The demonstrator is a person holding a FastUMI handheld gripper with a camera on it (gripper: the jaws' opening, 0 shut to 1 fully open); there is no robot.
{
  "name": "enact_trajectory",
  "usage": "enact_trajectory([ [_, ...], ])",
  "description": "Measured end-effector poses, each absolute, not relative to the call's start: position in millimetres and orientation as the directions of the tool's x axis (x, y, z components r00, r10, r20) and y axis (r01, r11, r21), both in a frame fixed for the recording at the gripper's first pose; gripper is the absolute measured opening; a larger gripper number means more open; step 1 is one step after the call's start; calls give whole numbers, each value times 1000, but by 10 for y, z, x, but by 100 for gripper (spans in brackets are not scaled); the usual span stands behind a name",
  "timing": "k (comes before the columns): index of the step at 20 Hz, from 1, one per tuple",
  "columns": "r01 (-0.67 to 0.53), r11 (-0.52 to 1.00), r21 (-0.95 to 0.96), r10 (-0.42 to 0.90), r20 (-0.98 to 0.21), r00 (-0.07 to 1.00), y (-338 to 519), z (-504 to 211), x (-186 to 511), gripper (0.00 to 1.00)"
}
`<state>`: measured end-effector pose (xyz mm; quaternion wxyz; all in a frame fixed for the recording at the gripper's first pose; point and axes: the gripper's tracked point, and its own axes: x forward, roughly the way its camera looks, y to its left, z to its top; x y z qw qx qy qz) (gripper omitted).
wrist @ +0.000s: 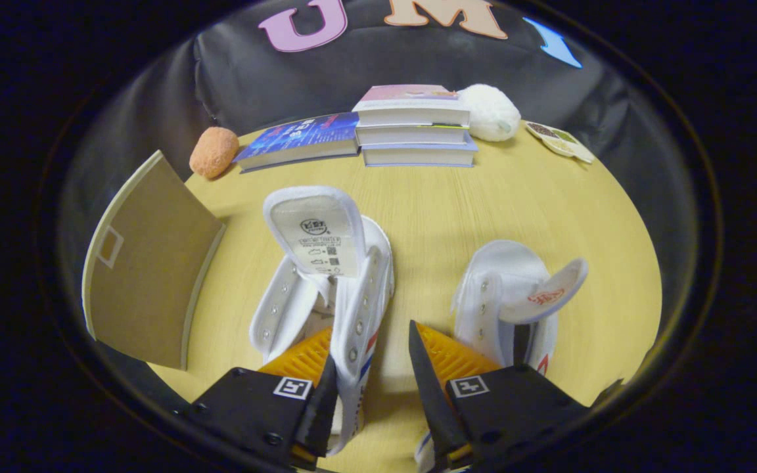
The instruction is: Open the storage box then place both shoes into the box .Put the left shoe in first, then the right shoe, with the right side of both shoes facing outward in a uniform manner.
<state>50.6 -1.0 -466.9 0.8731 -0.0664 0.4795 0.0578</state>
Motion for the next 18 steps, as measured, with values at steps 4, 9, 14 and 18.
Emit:
enact_trajectory([
  [4, -151, 989, -3, 75, -857, 510, 125, -4711, 525, 30],
  [9, -65, 996, 66, 89, -878, 471, 63, -4714, 504, 5],
  [14, 59, 975, 216, 171, -889, 425, 196, -4633, 400, 3],
  [18, 163, 926, 341, 247, -873, 420, 406, -4422, 263, 3],
])
